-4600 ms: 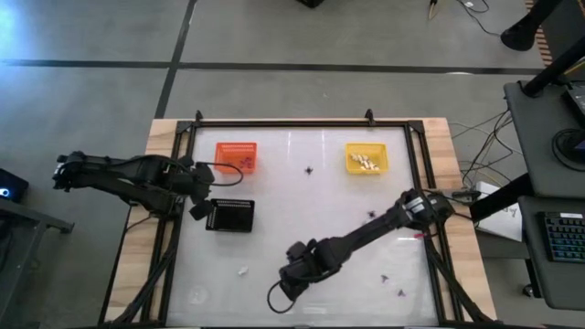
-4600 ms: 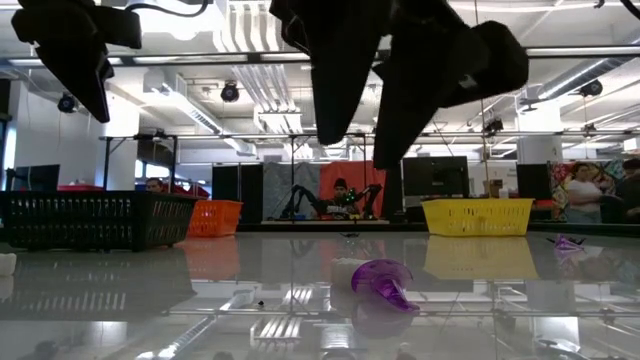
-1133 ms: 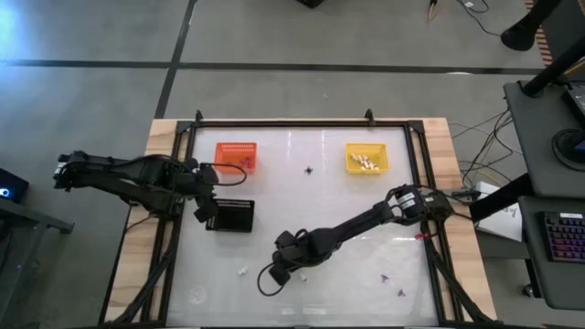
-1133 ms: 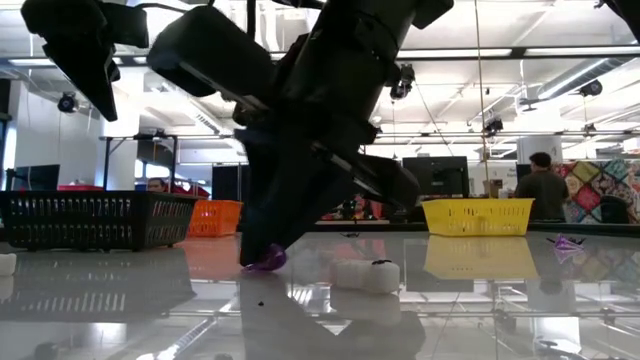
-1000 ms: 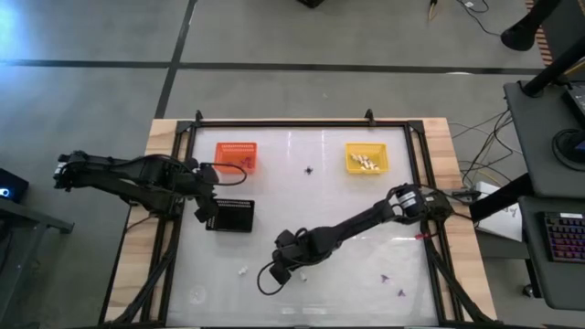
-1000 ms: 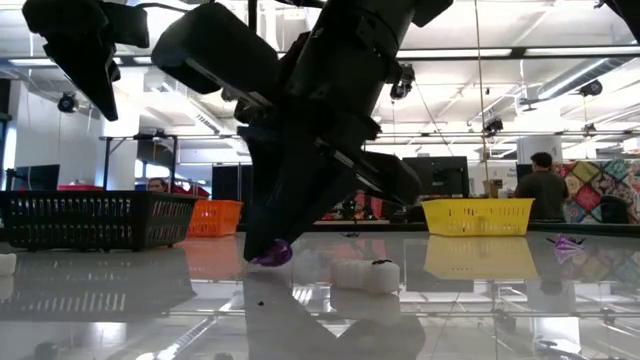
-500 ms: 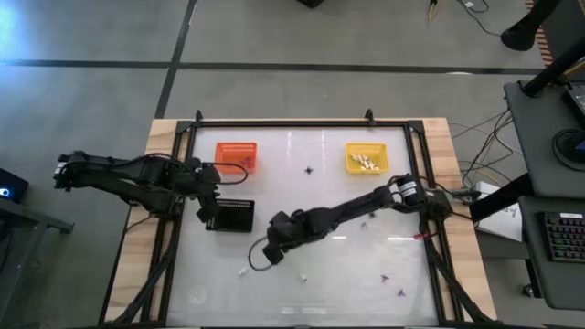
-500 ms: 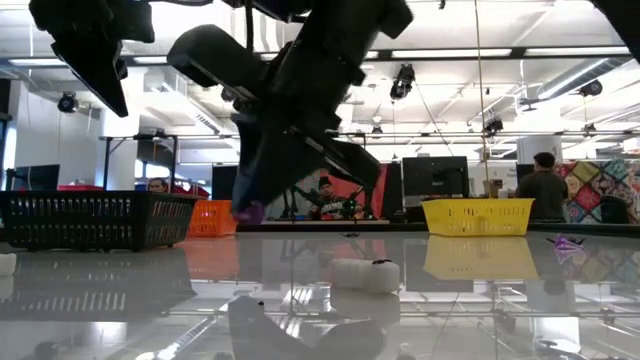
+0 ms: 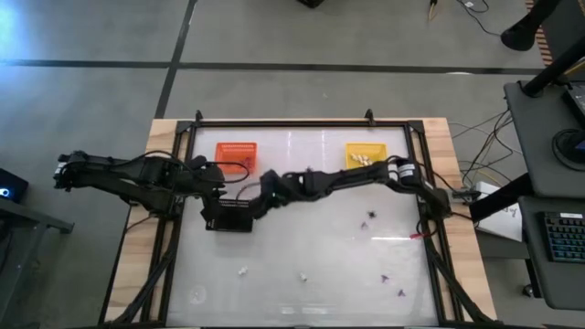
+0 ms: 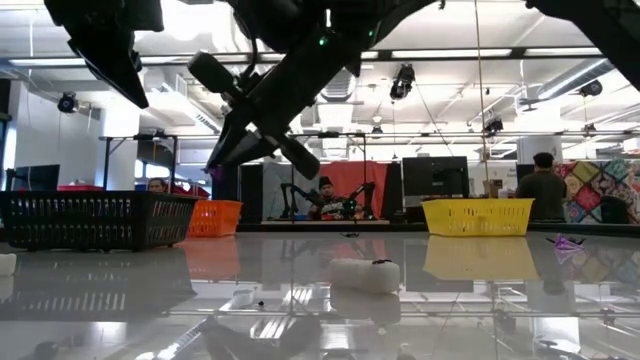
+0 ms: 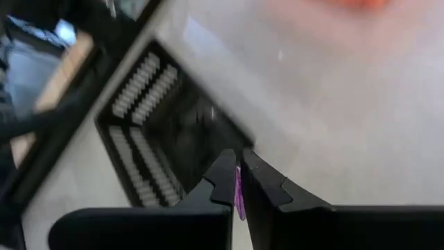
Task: Sort Halloween decoration
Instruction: Put the violet witch hat toy into the orange bin
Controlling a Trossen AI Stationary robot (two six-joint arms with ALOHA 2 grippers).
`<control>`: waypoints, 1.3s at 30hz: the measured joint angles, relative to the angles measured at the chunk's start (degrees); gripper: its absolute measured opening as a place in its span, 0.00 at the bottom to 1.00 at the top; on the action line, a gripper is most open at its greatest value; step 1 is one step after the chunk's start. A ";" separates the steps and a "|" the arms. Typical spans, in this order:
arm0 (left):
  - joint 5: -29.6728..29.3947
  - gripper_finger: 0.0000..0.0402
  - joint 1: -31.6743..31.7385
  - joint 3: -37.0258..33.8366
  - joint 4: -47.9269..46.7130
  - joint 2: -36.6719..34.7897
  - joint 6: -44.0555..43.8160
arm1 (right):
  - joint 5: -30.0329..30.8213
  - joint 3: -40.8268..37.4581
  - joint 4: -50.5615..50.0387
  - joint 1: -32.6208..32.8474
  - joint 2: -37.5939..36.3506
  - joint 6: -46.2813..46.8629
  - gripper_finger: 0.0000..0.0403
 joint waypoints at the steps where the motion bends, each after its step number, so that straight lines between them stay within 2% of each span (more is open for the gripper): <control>1: -0.02 0.19 0.00 0.00 0.00 0.00 0.00 | -0.02 0.00 1.14 -0.84 0.00 -0.32 0.02; 11: -0.02 0.19 0.00 0.00 0.11 -0.02 -1.62 | -0.04 0.07 11.87 -9.16 0.00 -1.00 0.02; 15: 0.00 0.19 0.00 0.00 1.80 -0.01 -3.29 | -0.43 0.07 13.08 -11.81 0.00 -1.52 0.02; 22: -0.13 0.19 0.00 0.00 7.65 0.00 -3.45 | -1.88 0.09 18.09 -14.81 1.68 -2.11 0.02; 27: -1.99 0.19 -0.04 0.00 7.95 -0.04 -3.06 | -2.25 0.07 18.86 -16.33 2.05 -4.02 0.02; 32: -6.13 0.19 0.01 0.00 8.23 -0.02 -3.04 | -6.84 0.07 22.22 -18.02 2.44 -6.75 0.02; 39: -9.02 0.19 0.09 0.00 10.43 -0.02 -3.27 | -16.78 0.07 24.66 -18.77 5.41 -11.32 0.02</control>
